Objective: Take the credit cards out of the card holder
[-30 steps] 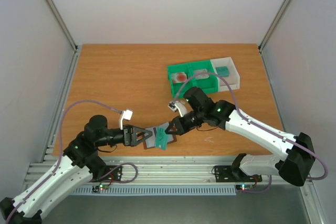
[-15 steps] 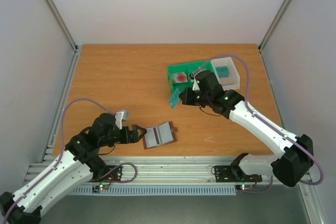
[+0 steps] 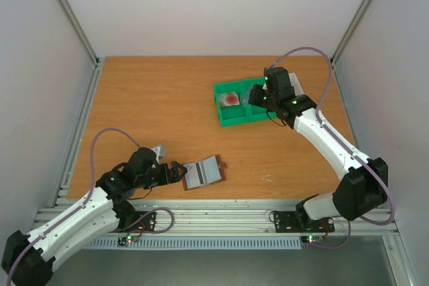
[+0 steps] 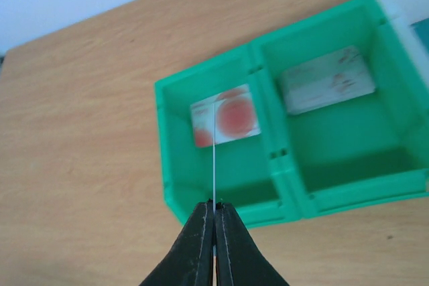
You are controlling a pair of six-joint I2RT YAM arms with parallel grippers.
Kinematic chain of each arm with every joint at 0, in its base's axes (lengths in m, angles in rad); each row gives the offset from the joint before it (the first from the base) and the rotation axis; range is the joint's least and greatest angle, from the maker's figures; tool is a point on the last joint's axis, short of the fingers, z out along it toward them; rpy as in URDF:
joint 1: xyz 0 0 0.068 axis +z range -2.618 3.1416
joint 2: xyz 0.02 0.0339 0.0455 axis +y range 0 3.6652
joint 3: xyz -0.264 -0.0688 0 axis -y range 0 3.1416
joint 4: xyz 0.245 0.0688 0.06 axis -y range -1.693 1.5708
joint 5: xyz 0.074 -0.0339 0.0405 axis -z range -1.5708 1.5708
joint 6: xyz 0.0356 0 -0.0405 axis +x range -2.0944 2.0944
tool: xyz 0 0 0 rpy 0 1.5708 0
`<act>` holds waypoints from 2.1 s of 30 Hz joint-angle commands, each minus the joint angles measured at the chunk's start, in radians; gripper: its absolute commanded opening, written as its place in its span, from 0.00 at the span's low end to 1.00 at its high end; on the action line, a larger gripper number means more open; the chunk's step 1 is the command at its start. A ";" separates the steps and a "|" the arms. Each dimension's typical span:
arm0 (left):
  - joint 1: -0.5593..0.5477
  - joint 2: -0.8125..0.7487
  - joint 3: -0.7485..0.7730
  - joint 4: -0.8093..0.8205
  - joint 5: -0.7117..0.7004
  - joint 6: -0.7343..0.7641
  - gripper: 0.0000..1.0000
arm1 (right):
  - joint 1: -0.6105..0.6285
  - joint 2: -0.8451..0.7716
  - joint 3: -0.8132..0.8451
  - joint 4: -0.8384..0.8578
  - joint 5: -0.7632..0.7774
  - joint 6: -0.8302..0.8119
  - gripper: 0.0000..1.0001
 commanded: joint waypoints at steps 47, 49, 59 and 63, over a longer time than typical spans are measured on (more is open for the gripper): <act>-0.004 0.490 0.066 0.456 0.144 -0.028 0.93 | -0.539 0.552 0.319 0.130 -0.250 -0.360 0.01; -0.004 0.496 0.070 0.452 0.148 -0.025 0.93 | -0.546 0.566 0.326 0.142 -0.278 -0.356 0.01; -0.004 0.499 0.070 0.446 0.129 -0.046 0.92 | -0.555 0.635 0.360 0.148 -0.347 -0.342 0.02; -0.003 0.499 0.070 0.452 0.130 -0.053 0.92 | -0.563 0.670 0.393 0.135 -0.365 -0.335 0.03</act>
